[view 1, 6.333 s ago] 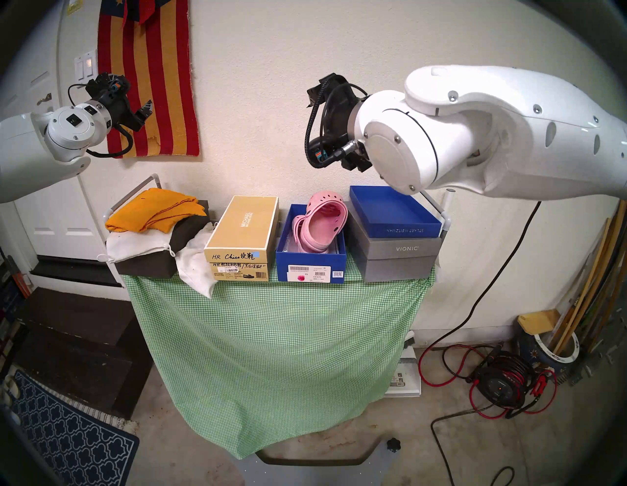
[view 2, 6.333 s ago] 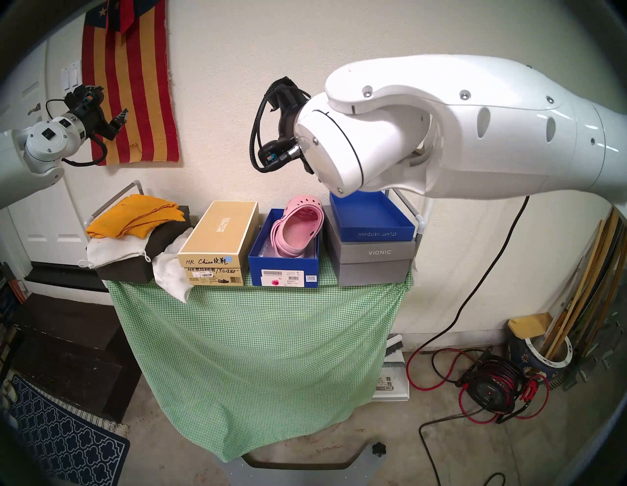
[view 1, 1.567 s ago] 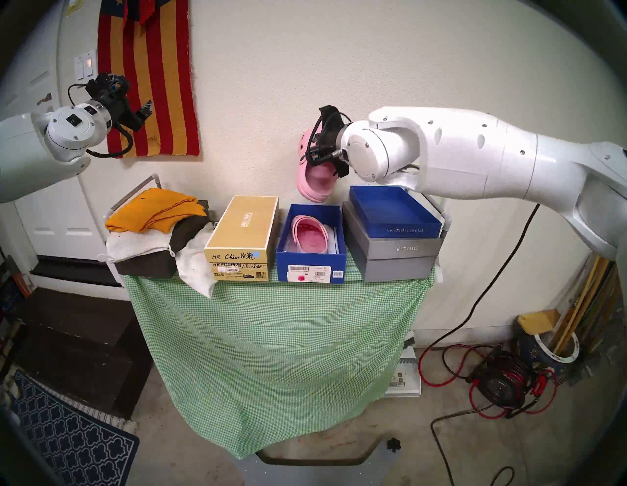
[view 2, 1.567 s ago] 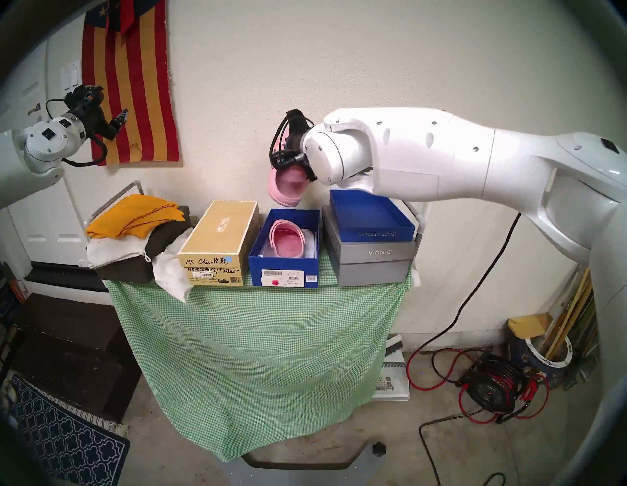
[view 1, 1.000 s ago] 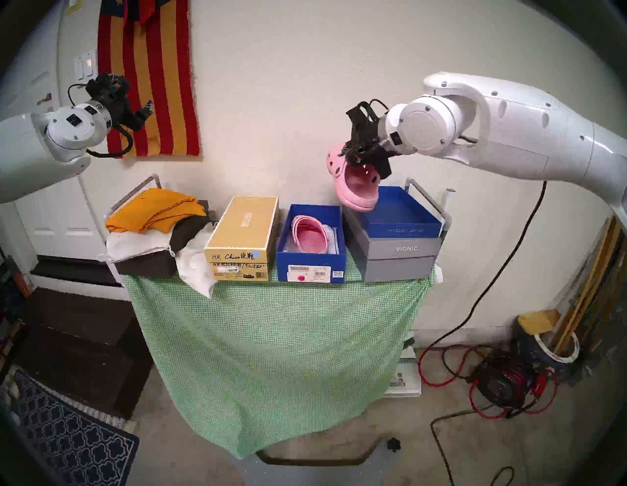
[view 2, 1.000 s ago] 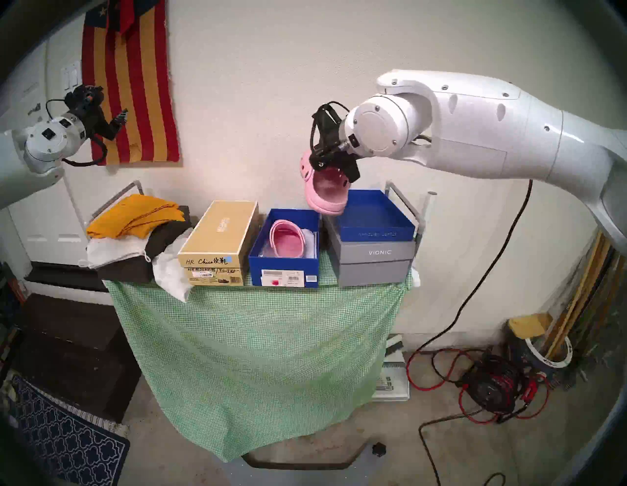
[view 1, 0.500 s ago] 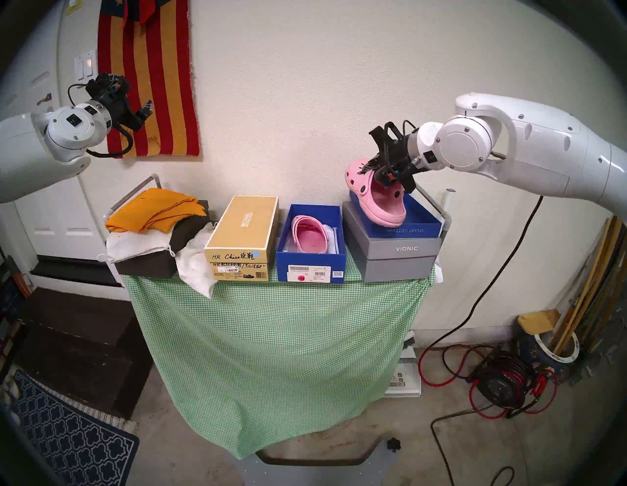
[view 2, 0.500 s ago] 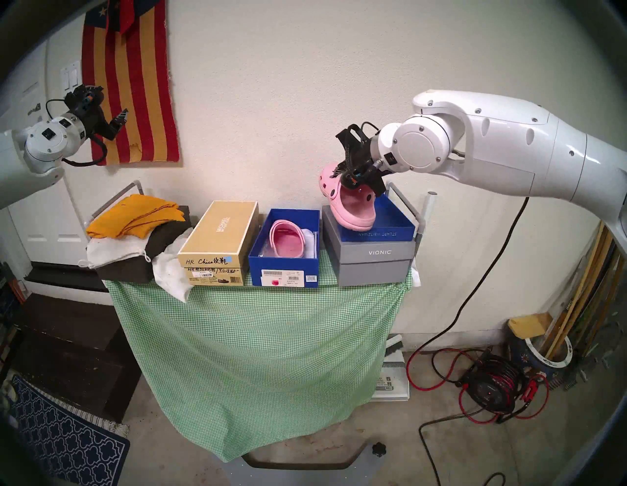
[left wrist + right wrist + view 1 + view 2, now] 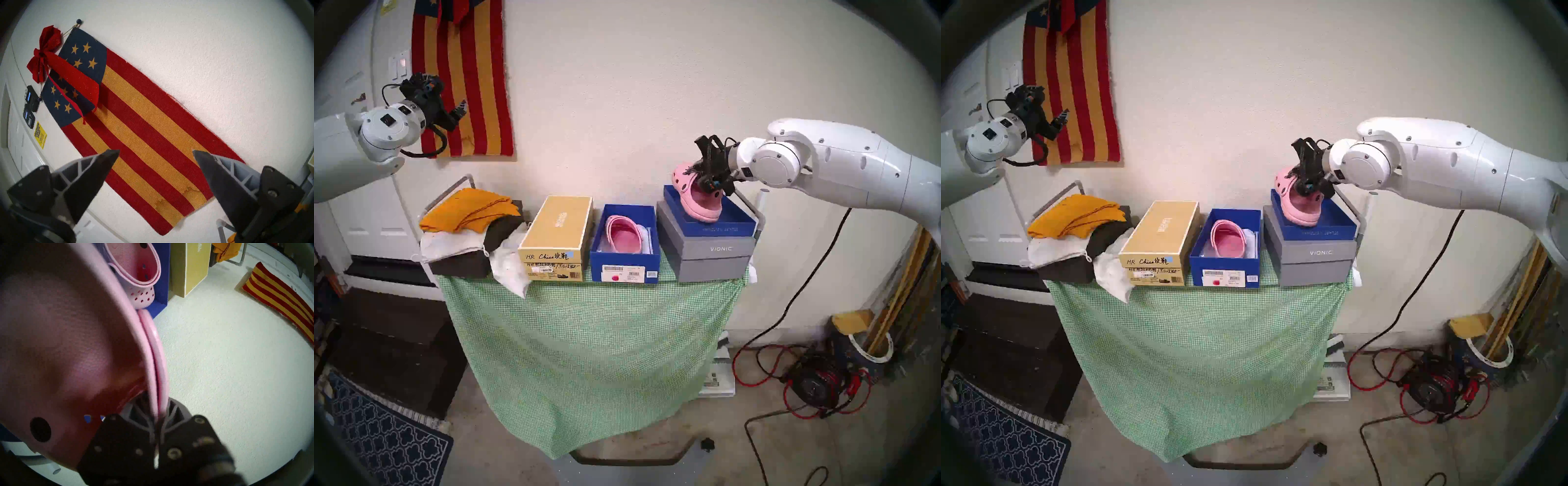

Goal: Take shoe out of the box

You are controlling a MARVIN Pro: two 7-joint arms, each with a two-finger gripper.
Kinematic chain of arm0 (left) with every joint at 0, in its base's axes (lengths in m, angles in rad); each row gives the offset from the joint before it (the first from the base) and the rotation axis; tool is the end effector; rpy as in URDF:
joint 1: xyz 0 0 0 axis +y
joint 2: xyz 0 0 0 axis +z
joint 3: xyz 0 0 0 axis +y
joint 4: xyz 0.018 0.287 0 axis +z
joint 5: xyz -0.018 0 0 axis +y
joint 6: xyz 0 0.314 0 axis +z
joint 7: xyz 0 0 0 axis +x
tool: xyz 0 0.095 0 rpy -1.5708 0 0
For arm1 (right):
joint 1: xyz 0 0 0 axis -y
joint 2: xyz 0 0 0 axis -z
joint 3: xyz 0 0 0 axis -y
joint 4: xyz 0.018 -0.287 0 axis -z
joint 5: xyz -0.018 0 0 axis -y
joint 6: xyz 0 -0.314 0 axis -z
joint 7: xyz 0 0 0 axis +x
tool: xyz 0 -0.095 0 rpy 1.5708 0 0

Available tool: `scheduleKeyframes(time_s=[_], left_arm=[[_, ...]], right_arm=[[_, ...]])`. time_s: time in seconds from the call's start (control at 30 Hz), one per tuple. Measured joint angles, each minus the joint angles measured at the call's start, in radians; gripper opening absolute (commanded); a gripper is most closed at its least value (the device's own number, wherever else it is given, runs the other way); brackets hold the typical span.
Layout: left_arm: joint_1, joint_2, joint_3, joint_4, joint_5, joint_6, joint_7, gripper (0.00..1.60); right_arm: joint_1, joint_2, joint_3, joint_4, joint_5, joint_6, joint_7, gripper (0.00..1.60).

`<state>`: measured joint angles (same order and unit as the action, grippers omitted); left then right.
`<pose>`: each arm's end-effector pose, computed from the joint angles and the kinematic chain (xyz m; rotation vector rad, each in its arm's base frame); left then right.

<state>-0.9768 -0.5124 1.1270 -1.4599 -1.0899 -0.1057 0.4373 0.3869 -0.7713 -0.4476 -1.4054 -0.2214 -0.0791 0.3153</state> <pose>0.4990 0.2335 0.0983 -1.4360 0.6245 -1.8053 0.5561 -0.0151 0.0038 0.6122 2.0290 0.9104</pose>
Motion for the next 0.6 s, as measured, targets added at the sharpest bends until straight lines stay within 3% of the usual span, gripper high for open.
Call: scheduleKeyframes(time_s=[0.47, 0.53, 0.57, 0.6], left_arm=[[0.0, 0.0, 0.0, 0.0, 0.0, 0.0, 0.0, 1.6], [0.0, 0.0, 0.0, 0.0, 0.0, 0.0, 0.0, 1.6], [0.0, 0.0, 0.0, 0.0, 0.0, 0.0, 0.0, 1.6], [0.0, 0.0, 0.0, 0.0, 0.0, 0.0, 0.0, 1.6]], right_arm=[[-0.052, 0.017, -0.012, 0.135, 0.004, -0.123, -0.094, 0.0], [-0.067, 0.016, -0.01, 0.164, 0.022, -0.165, -0.12, 0.95], [-0.072, 0.015, -0.008, 0.176, 0.029, -0.183, -0.129, 1.57], [-0.079, 0.014, -0.007, 0.188, 0.036, -0.201, -0.138, 1.6]])
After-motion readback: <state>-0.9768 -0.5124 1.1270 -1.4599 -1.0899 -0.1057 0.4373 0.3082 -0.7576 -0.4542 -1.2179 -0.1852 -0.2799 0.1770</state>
